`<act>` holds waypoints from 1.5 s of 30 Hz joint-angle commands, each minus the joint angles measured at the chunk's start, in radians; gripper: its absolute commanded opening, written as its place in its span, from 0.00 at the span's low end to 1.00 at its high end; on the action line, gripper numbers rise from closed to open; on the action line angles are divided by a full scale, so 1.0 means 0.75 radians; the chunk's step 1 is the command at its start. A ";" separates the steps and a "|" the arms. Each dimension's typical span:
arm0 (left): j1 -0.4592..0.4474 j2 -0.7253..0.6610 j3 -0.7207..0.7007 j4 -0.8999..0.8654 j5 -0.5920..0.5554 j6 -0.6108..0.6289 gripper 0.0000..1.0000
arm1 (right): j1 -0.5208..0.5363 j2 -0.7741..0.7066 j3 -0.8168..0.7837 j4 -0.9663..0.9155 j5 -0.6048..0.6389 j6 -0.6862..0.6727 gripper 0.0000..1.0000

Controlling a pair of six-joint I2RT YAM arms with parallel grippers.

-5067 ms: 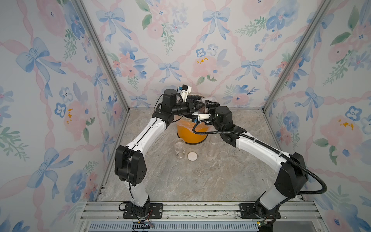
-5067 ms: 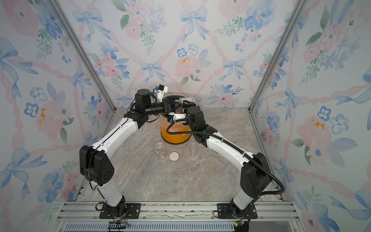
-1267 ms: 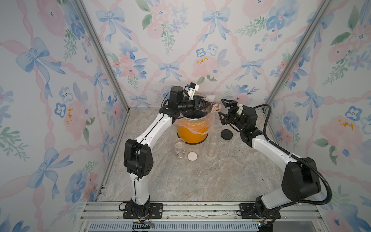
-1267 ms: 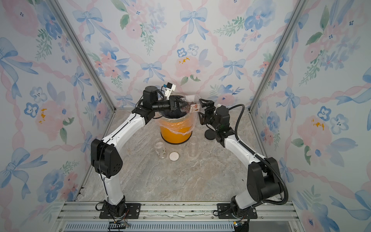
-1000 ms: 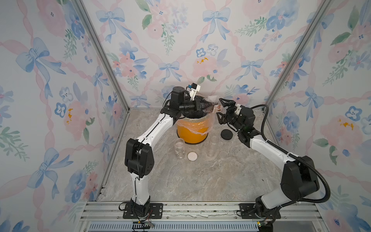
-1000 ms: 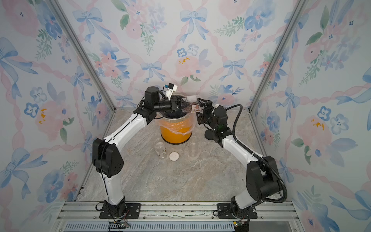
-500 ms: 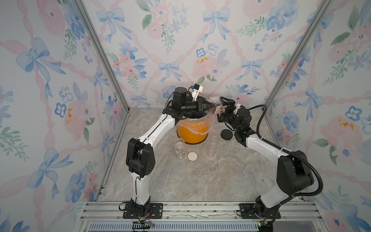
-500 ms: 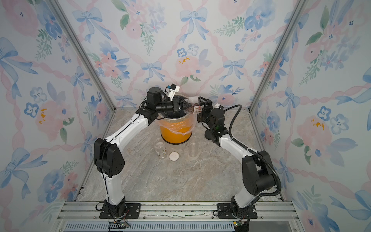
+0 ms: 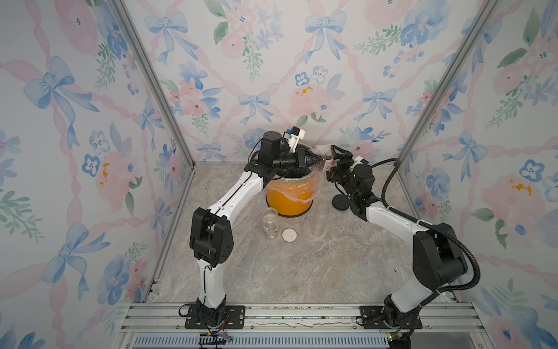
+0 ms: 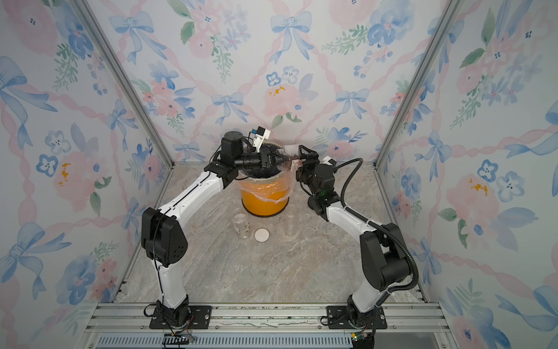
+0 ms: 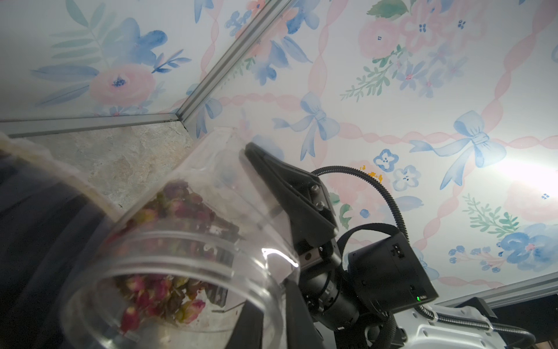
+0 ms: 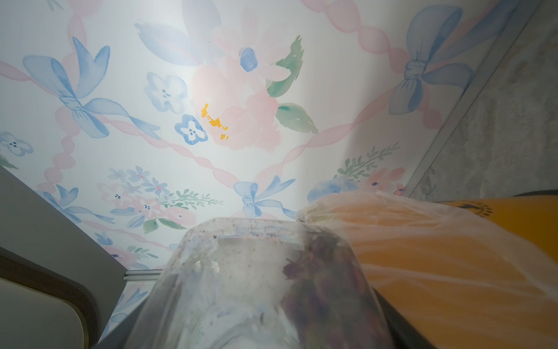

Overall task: Empty the moldy dried flower tea in the jars
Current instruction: Pour the moldy dried flower tea into the trash bin.

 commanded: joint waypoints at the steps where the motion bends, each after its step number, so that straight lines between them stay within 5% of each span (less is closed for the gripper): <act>1: 0.022 -0.017 -0.036 -0.030 -0.045 -0.007 0.34 | 0.019 0.016 0.001 0.099 0.057 -0.054 0.73; 16: 0.224 -0.291 -0.240 -0.031 -0.236 0.124 0.80 | 0.038 0.010 0.199 -0.196 0.079 -0.312 0.71; 33: 0.291 -0.563 -0.575 -0.030 -0.418 0.251 0.93 | 0.143 0.149 0.710 -0.845 0.141 -1.146 0.71; 45: 0.297 -0.722 -0.710 -0.028 -0.574 0.277 0.98 | 0.314 0.374 1.116 -1.077 0.283 -1.974 0.71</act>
